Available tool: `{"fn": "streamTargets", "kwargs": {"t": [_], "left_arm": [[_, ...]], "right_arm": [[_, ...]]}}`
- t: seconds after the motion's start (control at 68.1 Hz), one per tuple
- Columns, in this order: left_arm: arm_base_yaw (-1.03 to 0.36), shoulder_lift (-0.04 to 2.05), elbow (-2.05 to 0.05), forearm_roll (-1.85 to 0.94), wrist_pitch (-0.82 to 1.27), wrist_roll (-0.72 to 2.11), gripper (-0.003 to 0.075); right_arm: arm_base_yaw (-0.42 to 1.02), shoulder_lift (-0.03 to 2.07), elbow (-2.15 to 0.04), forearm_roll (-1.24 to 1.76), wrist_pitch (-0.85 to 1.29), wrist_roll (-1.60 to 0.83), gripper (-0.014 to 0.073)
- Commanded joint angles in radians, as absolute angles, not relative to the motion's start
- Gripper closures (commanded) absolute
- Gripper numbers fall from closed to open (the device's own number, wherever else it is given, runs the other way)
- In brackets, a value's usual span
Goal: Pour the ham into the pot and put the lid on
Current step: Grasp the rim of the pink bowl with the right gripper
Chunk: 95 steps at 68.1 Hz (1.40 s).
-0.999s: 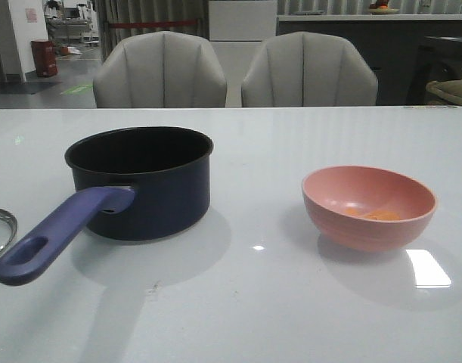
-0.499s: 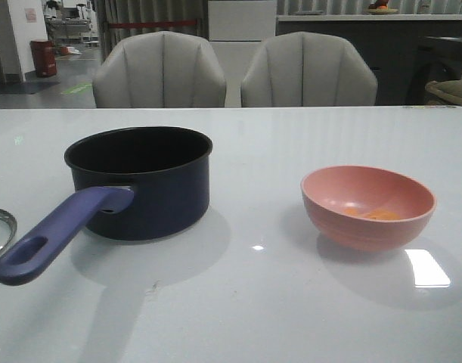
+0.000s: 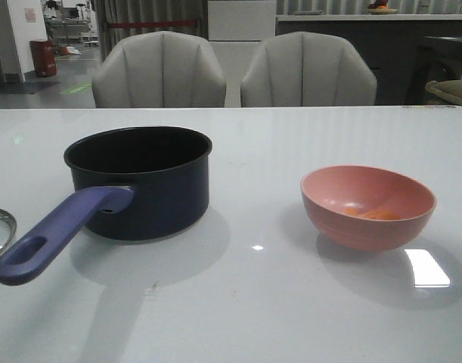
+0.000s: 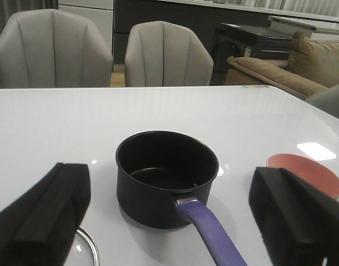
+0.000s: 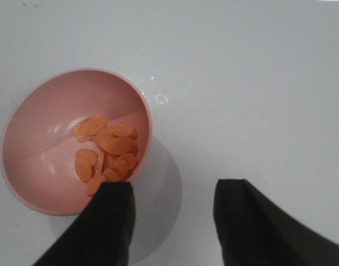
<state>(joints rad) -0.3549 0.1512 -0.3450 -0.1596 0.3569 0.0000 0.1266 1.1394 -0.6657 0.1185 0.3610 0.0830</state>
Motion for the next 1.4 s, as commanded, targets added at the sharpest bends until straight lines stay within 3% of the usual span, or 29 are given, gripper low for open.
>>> {"fn": "streamTargets", "kwargs": {"t": [0.0,0.264,0.617,0.705,0.837,0.866,1.204,1.38], "left_arm": [[-0.364,0.161,-0.373,-0.171,0.277,0.000,0.0104],[-0.364,0.161,-0.373,-0.171,0.277,0.000,0.0104],[-0.364,0.161,-0.373,-0.171,0.277,0.000,0.0104],[-0.364,0.161,-0.373,-0.171,0.277,0.000,0.0104],[-0.364,0.161,-0.373,-0.171,0.277,0.000,0.0104],[-0.364,0.161,-0.373,-0.171,0.277,0.000,0.0104],[-0.364,0.161,-0.373,-0.171,0.277,0.000,0.0104],[-0.364,0.161,-0.373,-0.171,0.277,0.000,0.0104]], "right_arm": [[0.120,1.253,-0.750,0.133,0.316,0.076,0.0146],[0.120,1.510,-0.895,0.157,0.348,0.076,0.0146],[0.154,1.691,-1.034,0.183,0.359,0.057,0.0158],[0.154,1.730,-1.057,0.183,0.368,0.057,0.0230],[0.155,1.755,-1.076,0.208,0.382,0.057,0.0452],[0.155,1.755,-1.076,0.221,0.382,0.057,0.0468],[0.155,1.668,-1.078,0.279,0.331,0.057,0.0455],[0.194,1.628,-1.191,0.287,0.450,-0.062,0.0455]]}}
